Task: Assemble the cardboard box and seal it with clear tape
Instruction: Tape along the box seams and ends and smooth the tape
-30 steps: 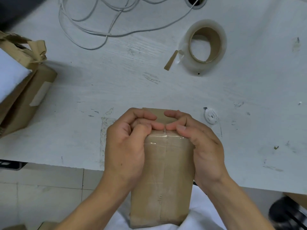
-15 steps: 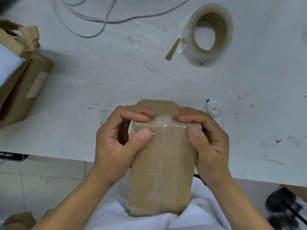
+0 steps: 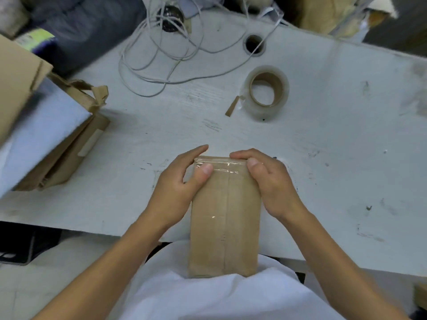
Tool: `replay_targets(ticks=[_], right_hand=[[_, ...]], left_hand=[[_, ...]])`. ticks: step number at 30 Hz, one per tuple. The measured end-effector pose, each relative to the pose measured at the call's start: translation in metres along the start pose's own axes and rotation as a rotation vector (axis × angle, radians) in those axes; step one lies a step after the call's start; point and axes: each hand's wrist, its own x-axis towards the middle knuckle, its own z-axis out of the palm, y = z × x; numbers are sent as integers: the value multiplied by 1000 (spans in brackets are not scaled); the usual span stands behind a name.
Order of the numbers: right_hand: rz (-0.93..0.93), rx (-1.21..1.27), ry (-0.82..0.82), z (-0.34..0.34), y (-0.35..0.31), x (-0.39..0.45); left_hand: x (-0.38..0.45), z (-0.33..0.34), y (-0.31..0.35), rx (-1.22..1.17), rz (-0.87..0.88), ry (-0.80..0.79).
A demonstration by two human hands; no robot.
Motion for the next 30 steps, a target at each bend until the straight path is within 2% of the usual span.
replay_targets(ticks=[2, 4, 7, 10, 13, 16, 17, 20, 21, 23, 25, 28, 30], right_hand=[[-40, -205, 44, -5, -19, -3], [-44, -423, 40, -5, -40, -9], [175, -780, -52, 7, -68, -16], [348, -904, -164, 19, -84, -15], [372, -756, -171, 14, -90, -17], [338, -525, -18, -2, -92, -34], [317, -428, 31, -9, -91, -40], [182, -180, 153, -22, -86, -60], [115, -123, 192, -23, -81, -65], [-19, -31, 213, -18, -70, -71], [-130, 44, 175, -12, -57, -75], [-225, 100, 214, -8, -40, -80], [-224, 98, 244, -7, -29, -80]], left_hand=[[-13, -2, 12, 261, 32, 160], [-28, 1, 26, 430, 113, 205], [-37, 13, 38, 513, 116, 88], [-40, 17, 42, 340, 80, -67], [-38, 14, 29, 187, 63, -259], [-35, 7, 4, 34, 28, -323], [-39, 4, -5, 37, 39, -307], [-45, -7, -6, 161, -11, -71], [-49, -14, -6, 126, -78, 0], [-44, -20, -1, -219, -148, 76], [-37, -26, 6, -502, -31, 142], [-29, -33, 7, -471, 249, 217], [-28, -32, 14, -389, 390, 201]])
